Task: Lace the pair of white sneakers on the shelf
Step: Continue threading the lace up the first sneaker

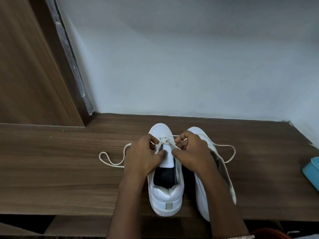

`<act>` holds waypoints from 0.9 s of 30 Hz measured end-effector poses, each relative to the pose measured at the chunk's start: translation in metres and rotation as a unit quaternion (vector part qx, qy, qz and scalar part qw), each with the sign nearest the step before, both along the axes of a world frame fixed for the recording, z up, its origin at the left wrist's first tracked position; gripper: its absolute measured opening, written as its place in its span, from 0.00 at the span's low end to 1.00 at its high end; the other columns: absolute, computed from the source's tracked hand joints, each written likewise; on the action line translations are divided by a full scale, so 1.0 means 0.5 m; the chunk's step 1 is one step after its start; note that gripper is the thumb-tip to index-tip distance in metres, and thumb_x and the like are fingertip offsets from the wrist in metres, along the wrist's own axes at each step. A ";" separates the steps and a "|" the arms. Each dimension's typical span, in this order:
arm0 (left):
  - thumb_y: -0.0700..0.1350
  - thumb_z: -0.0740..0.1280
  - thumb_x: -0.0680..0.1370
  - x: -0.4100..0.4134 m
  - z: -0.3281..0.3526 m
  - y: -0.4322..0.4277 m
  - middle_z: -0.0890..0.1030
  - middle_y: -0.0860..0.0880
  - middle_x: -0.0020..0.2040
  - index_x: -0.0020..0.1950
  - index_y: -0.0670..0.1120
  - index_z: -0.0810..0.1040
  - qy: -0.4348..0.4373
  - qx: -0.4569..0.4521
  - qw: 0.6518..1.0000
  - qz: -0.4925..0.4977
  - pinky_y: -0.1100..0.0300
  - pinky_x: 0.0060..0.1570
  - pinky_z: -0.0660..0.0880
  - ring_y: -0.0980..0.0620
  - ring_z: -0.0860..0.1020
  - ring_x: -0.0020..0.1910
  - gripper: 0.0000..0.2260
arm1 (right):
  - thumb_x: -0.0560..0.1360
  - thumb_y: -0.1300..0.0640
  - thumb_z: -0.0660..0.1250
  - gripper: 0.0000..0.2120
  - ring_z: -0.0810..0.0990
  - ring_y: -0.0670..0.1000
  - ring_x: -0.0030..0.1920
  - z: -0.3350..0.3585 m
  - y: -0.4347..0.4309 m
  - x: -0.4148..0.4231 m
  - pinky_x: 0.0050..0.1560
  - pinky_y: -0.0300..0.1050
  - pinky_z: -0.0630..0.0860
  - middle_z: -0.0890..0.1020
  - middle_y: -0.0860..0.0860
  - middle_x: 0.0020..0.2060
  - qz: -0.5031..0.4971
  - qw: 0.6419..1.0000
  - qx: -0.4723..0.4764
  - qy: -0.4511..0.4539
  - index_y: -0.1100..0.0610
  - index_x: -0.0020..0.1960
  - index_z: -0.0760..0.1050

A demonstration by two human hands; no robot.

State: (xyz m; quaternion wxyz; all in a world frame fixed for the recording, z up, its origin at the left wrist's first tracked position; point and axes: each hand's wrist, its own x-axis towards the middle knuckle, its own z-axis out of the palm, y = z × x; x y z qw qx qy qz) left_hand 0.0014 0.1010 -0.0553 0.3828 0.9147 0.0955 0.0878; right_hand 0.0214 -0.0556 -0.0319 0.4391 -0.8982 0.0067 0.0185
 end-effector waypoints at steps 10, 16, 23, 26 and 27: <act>0.48 0.66 0.76 -0.004 0.011 -0.020 0.80 0.55 0.51 0.62 0.62 0.78 -0.024 0.073 0.997 0.002 0.56 0.45 0.74 0.51 0.80 0.50 0.15 | 0.67 0.51 0.75 0.10 0.81 0.44 0.43 -0.013 0.024 -0.003 0.49 0.46 0.79 0.82 0.43 0.40 0.026 0.998 -0.033 -0.044 0.48 0.47 0.79; 0.47 0.68 0.76 -0.003 0.013 -0.069 0.74 0.52 0.56 0.55 0.55 0.81 -0.057 0.117 0.989 0.065 0.53 0.42 0.75 0.47 0.78 0.49 0.09 | 0.68 0.56 0.74 0.06 0.80 0.47 0.39 -0.007 -0.002 0.002 0.42 0.46 0.77 0.81 0.45 0.32 0.003 0.998 -0.062 -0.027 0.50 0.40 0.77; 0.49 0.72 0.76 -0.002 0.016 -0.075 0.74 0.52 0.56 0.51 0.54 0.84 -0.065 0.131 0.985 0.086 0.55 0.42 0.73 0.47 0.77 0.51 0.06 | 0.68 0.57 0.77 0.08 0.79 0.45 0.34 -0.006 -0.012 0.004 0.37 0.40 0.70 0.81 0.46 0.29 0.004 1.000 -0.019 -0.007 0.51 0.37 0.78; 0.46 0.73 0.74 0.003 0.007 -0.076 0.74 0.51 0.53 0.49 0.54 0.85 -0.094 0.158 0.980 0.074 0.58 0.40 0.67 0.48 0.74 0.54 0.06 | 0.67 0.57 0.77 0.08 0.80 0.46 0.35 -0.006 -0.015 0.004 0.38 0.40 0.70 0.82 0.47 0.30 0.010 1.000 -0.013 -0.006 0.51 0.38 0.78; 0.47 0.74 0.73 0.005 0.002 -0.075 0.74 0.50 0.52 0.48 0.54 0.85 -0.100 0.170 0.978 0.074 0.58 0.41 0.67 0.47 0.74 0.54 0.06 | 0.67 0.56 0.78 0.08 0.81 0.46 0.35 -0.005 -0.015 0.004 0.37 0.40 0.70 0.83 0.47 0.31 0.012 1.000 -0.012 -0.005 0.51 0.38 0.78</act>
